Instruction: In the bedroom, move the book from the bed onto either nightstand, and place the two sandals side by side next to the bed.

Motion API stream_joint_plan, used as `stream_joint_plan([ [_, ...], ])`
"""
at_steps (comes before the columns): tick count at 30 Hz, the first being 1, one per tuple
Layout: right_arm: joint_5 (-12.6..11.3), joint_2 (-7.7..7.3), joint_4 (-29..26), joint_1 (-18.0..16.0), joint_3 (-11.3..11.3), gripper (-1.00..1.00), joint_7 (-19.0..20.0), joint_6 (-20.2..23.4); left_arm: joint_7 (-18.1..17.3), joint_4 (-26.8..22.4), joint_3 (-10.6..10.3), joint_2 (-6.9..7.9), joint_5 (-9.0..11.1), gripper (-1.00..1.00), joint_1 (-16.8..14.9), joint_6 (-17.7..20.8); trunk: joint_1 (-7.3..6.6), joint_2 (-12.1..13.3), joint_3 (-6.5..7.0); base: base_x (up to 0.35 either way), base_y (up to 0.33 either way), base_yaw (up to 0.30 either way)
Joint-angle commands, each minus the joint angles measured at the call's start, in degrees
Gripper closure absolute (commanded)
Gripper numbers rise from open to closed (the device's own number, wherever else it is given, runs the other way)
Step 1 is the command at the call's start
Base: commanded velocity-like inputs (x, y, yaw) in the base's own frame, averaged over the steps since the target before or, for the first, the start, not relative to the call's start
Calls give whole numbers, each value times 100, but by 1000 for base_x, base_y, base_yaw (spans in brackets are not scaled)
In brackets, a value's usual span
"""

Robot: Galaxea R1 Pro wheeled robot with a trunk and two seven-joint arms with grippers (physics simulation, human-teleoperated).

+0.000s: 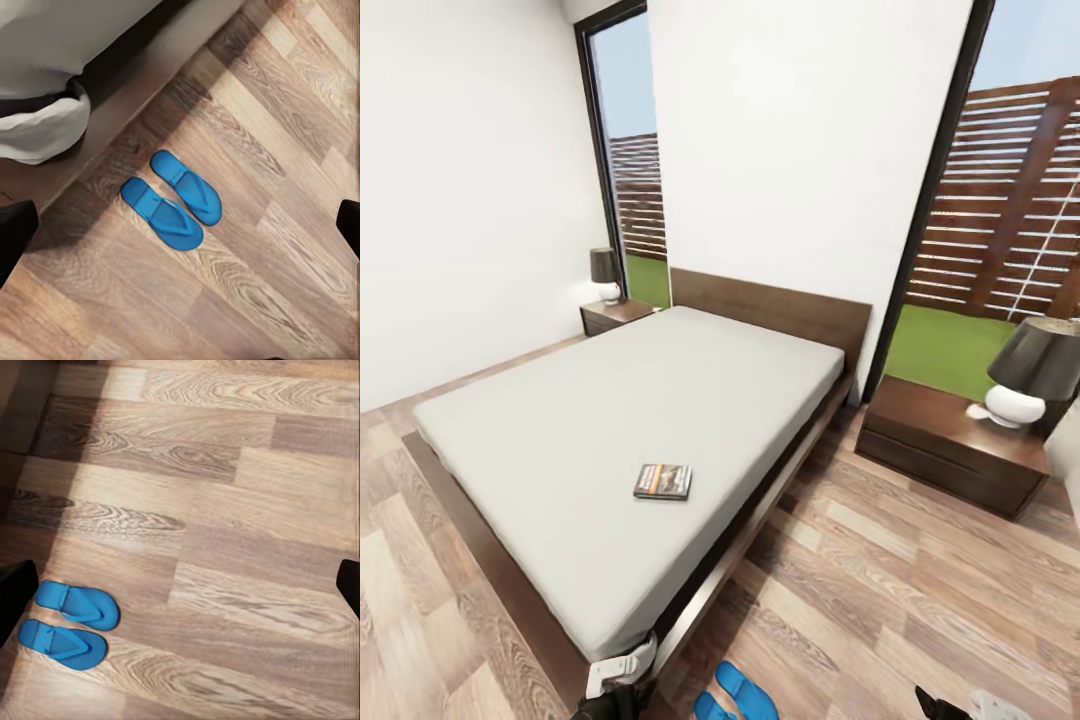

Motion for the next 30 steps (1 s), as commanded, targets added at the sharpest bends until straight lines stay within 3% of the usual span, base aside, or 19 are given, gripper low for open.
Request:
stream_joint_plan([
  [1, -9, -3, 29, -12, -46, -100, 45, -26, -9, 0, 49, 0, -60, -100, -1, -21, -22, 38, 13, 0, 0, -282],
  [30, -9, -3, 29, -12, -46, -100, 43, -30, -9, 0, 49, -1, -60, -100, -1, -21, -659, 1201, 533, 0, 0, -282],
])
